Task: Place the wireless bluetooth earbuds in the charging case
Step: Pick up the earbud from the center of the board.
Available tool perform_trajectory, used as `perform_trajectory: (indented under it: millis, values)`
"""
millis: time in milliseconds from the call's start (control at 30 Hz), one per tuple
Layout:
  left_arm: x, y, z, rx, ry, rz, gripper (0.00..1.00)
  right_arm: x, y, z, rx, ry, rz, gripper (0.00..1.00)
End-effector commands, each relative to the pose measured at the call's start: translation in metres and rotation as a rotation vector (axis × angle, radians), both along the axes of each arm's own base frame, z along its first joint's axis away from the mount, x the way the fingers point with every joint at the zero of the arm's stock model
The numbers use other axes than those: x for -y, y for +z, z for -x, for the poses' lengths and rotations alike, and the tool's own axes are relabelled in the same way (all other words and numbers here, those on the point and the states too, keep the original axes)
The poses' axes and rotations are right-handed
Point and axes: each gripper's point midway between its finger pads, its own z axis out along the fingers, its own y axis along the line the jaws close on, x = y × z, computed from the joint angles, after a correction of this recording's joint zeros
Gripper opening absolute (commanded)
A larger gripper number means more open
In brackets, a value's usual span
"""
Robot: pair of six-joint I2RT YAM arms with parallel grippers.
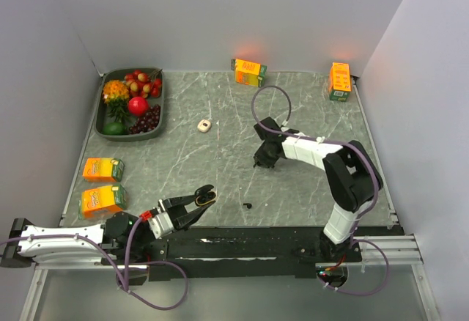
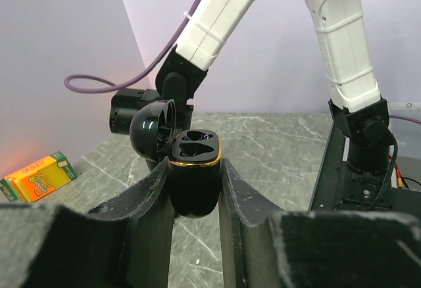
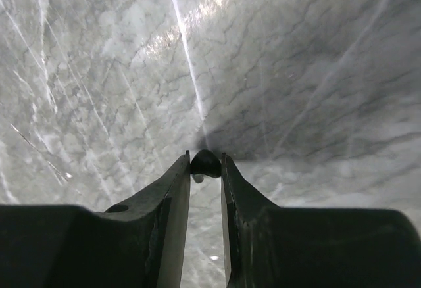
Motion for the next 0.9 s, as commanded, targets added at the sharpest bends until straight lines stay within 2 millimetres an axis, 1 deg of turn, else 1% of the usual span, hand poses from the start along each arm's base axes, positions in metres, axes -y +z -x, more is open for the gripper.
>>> perform_trajectory:
  millis: [0, 33, 67, 100, 133, 167, 200, 233, 267, 300, 333, 367, 400, 433, 467, 500, 533, 567, 600, 700, 767, 867]
  values:
    - [-0.006, 0.017, -0.001, -0.014, 0.005, 0.054, 0.01, 0.014, 0.072, -0.016, 0.22, 0.12, 0.118, 0.0]
    - [-0.006, 0.018, -0.001, -0.013, 0.007, 0.057, 0.01, 0.013, 0.104, -0.015, 0.302, 0.151, 0.102, 0.0]
    - [-0.007, 0.019, -0.002, -0.012, 0.011, 0.061, 0.01, 0.014, 0.12, -0.012, 0.348, 0.181, 0.107, 0.0]
    - [-0.007, 0.021, -0.002, -0.002, 0.016, 0.066, 0.01, 0.013, 0.138, -0.012, 0.425, 0.26, 0.133, 0.0]
    - [-0.007, 0.021, -0.002, 0.001, 0.017, 0.068, 0.01, 0.008, 0.175, -0.002, 0.539, 0.313, 0.101, 0.0]
    - [-0.007, 0.022, -0.003, 0.005, 0.021, 0.073, 0.01, 0.004, 0.19, 0.005, 0.601, 0.37, 0.093, 0.0]
    - [-0.005, 0.022, -0.004, 0.016, 0.032, 0.064, 0.01, 0.0, 0.211, 0.009, 0.692, 0.453, 0.111, 0.0]
    - [-0.006, 0.026, -0.004, 0.022, 0.037, 0.084, 0.01, 0.0, 0.241, 0.022, 0.787, 0.486, 0.086, 0.0]
    - [-0.007, 0.029, -0.005, 0.037, 0.045, 0.09, 0.01, -0.009, 0.256, 0.034, 0.842, 0.545, 0.067, 0.0]
    - [-0.004, 0.027, -0.007, 0.039, 0.056, 0.081, 0.01, -0.012, 0.27, 0.044, 0.9, 0.613, 0.076, 0.0]
    - [-0.007, 0.035, -0.008, 0.043, 0.065, 0.121, 0.01, -0.013, 0.292, 0.058, 0.975, 0.645, 0.046, 0.0]
    - [-0.007, 0.038, -0.01, 0.044, 0.076, 0.134, 0.01, -0.022, 0.306, 0.073, 1.023, 0.71, 0.022, 0.0]
    - [-0.003, 0.036, -0.01, 0.049, 0.081, 0.127, 0.01, -0.024, 0.315, 0.082, 1.067, 0.763, 0.039, 0.0]
    - [-0.001, 0.039, -0.01, 0.053, 0.079, 0.134, 0.01, -0.023, 0.33, 0.094, 1.12, 0.785, 0.024, 0.0]
    - [-0.001, 0.045, -0.01, 0.055, 0.077, 0.16, 0.01, -0.032, 0.339, 0.11, 1.16, 0.85, -0.007, 0.0]
    - [0.005, 0.045, -0.01, 0.053, 0.076, 0.148, 0.01, -0.029, 0.349, 0.119, 1.205, 0.883, -0.001, 0.0]
    - [0.007, 0.046, -0.01, 0.053, 0.07, 0.151, 0.01, -0.031, 0.352, 0.126, 1.216, 0.908, -0.011, 0.0]
    - [0.006, 0.052, -0.009, 0.051, 0.063, 0.184, 0.01, -0.034, 0.357, 0.136, 1.23, 0.948, -0.036, 0.0]
    - [0.009, 0.051, -0.008, 0.051, 0.057, 0.183, 0.01, -0.037, 0.36, 0.146, 1.245, 0.987, -0.055, 0.0]
    - [0.008, 0.062, -0.01, 0.037, 0.056, 0.233, 0.01, -0.039, 0.37, 0.167, 1.282, 1.059, -0.117, 0.0]
    - [0.005, 0.069, -0.011, 0.027, 0.059, 0.269, 0.01, -0.046, 0.376, 0.189, 1.306, 1.165, -0.189, 0.0]
    - [0.007, 0.075, -0.015, 0.016, 0.067, 0.291, 0.01, -0.048, 0.383, 0.203, 1.312, 1.231, -0.232, 0.0]
